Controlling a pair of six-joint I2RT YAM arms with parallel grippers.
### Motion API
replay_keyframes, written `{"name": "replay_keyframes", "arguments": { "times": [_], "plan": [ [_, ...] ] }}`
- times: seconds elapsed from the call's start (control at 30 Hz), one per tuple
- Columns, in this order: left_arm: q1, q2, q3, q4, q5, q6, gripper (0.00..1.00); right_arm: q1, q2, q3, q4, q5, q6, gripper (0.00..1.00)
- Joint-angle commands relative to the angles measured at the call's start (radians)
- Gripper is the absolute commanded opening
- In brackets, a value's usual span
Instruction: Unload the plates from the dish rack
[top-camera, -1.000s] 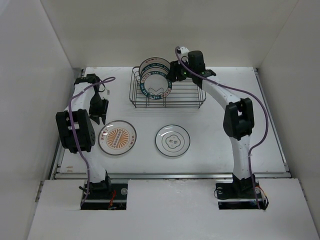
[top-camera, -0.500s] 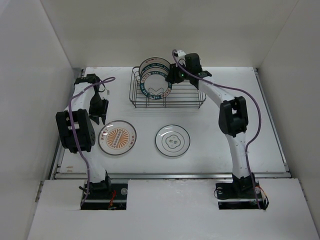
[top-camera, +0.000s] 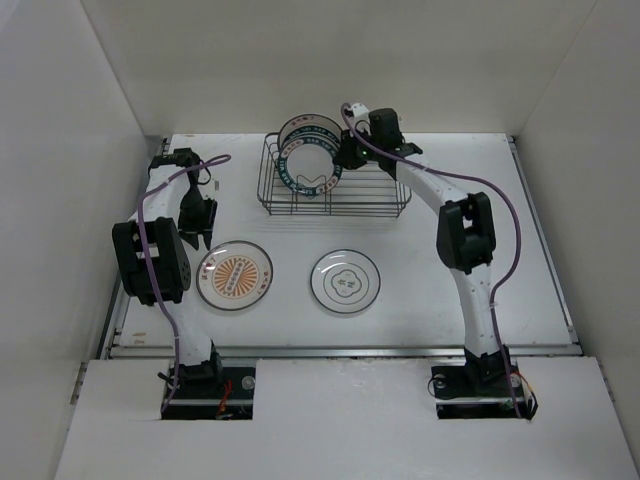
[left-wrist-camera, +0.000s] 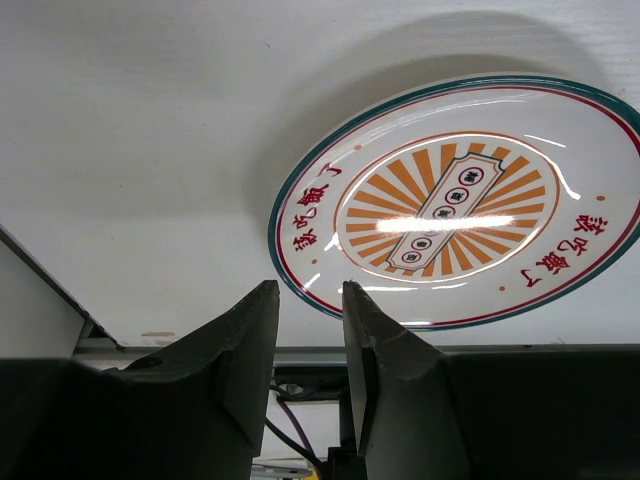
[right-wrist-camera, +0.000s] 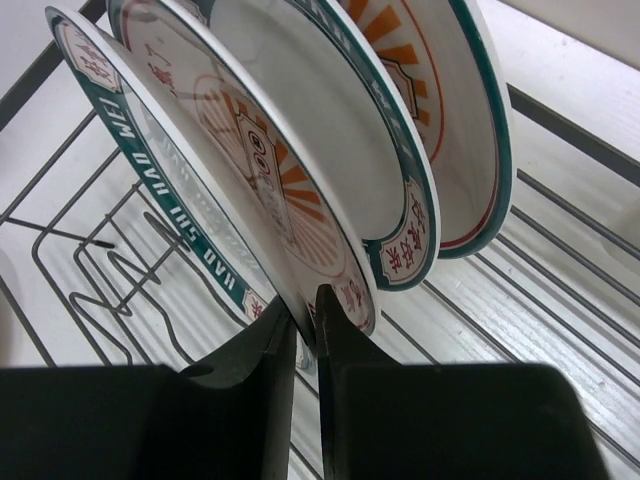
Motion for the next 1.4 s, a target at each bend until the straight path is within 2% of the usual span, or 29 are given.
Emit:
{"name": "replay_keyframes", "arguments": {
  "times": [0.0,0.3,0.57,0.63,0.73,0.8,0.83,0.9,0.97,1.03,1.07,1.17,1.37],
  "plan": [
    [0.001,-0.013,0.01,-0.036,-0.01,-0.007,0.29,0.01,-0.093,-0.006,0.027,0.012,0.007,0.0],
    [0.001,-0.031,0.001,-0.036,-0.001,-0.007,0.29,0.01,-0.236,-0.015,0.039,0.037,-0.035,0.0],
    [-0.009,-0.05,0.023,-0.036,0.008,-0.007,0.29,0.01,-0.434,-0.121,0.127,0.067,0.016,0.0],
    [-0.009,-0.05,0.059,-0.045,0.008,-0.007,0.29,0.01,-0.484,-0.147,0.081,0.067,0.043,0.0],
    [-0.029,-0.038,0.125,-0.046,0.008,0.003,0.29,0.001,-0.559,-0.216,0.012,-0.011,0.088,0.0],
    [-0.041,-0.028,0.173,-0.046,0.017,0.012,0.29,-0.021,-0.584,-0.26,-0.048,-0.127,0.088,0.0],
    [-0.041,-0.012,0.2,-0.046,0.026,0.012,0.29,-0.036,-0.584,-0.269,-0.147,-0.169,0.088,0.0],
    [-0.051,0.03,0.312,-0.056,0.068,0.012,0.29,-0.051,-0.584,-0.294,-0.256,-0.297,0.073,0.0],
    [-0.051,0.065,0.445,-0.056,0.097,0.003,0.29,-0.061,-0.573,-0.366,-0.399,-0.374,0.028,0.0],
    [-0.083,0.119,0.535,-0.056,0.108,0.003,0.29,-0.061,-0.564,-0.468,-0.468,-0.454,0.016,0.0],
    [-0.097,0.134,0.609,-0.056,0.108,0.003,0.29,-0.061,-0.564,-0.507,-0.509,-0.469,0.004,0.0],
    [-0.164,0.171,0.685,-0.001,0.083,0.003,0.29,-0.061,-0.595,-0.646,-0.536,-0.48,-0.01,0.0],
    [-0.276,0.18,0.696,0.166,0.043,0.023,0.45,-0.061,-0.626,-0.794,-0.57,-0.398,0.019,0.0]
  ]
}}
